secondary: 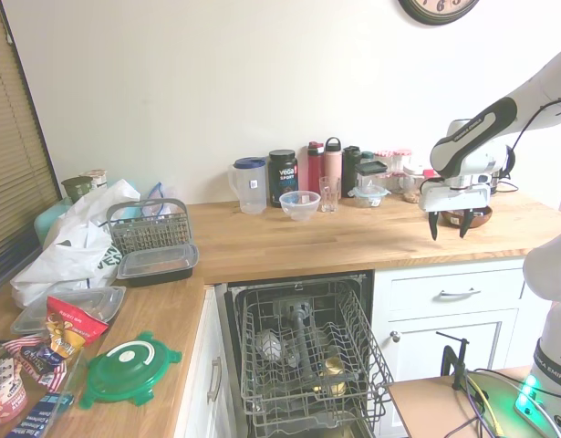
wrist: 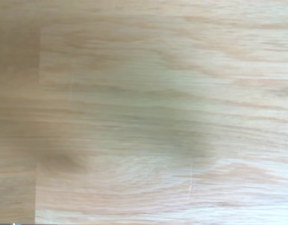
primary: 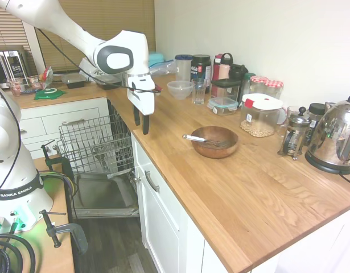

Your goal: Put the fork in the dishwasher

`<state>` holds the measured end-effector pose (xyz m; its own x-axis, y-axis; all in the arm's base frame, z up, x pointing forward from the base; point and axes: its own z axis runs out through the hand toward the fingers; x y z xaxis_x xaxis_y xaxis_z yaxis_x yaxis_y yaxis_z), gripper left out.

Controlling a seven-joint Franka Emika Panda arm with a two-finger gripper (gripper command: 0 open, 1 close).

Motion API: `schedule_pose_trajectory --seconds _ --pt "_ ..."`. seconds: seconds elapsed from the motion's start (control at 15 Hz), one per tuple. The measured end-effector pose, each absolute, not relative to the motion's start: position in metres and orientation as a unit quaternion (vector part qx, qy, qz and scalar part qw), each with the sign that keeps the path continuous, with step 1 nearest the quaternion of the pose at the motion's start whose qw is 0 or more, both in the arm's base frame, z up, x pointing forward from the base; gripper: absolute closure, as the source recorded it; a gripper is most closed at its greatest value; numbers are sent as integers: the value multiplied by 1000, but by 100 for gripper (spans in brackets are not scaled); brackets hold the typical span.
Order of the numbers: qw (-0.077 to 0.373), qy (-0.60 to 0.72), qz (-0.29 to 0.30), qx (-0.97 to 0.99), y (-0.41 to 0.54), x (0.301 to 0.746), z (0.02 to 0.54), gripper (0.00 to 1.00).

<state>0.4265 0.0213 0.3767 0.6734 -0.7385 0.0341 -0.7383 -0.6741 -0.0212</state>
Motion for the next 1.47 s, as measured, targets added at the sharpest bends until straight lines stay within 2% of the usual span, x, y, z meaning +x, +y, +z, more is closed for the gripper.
schedule_pose_trajectory --seconds 0.33,0.87,1.27,1.47 --pt "3 397 -25 -918 2 428 382 0" --pt "59 415 -32 -908 -94 456 486 0" --pt "66 444 0 -894 -145 518 451 0" --pt "69 454 21 -888 -166 533 430 0"
